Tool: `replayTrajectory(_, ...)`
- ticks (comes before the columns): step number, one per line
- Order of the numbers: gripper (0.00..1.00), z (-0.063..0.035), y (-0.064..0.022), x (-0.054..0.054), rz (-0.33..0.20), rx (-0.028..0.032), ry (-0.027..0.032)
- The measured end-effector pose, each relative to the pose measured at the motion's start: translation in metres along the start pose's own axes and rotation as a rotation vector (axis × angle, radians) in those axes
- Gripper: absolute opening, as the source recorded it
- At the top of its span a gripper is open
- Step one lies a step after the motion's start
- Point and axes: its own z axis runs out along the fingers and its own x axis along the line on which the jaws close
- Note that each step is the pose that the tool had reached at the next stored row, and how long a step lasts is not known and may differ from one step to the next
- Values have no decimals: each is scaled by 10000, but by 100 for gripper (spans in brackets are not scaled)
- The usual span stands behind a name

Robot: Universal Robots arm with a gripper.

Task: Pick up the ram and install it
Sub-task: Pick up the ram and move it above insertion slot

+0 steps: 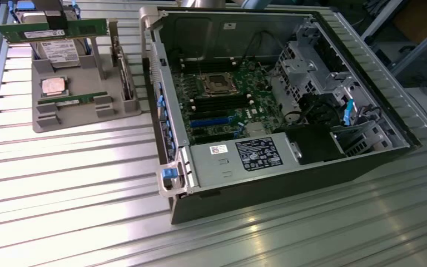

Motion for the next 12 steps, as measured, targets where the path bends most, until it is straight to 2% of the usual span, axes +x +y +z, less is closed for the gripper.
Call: replayTrajectory(12,12,-7,-149,18,0,-1,8)
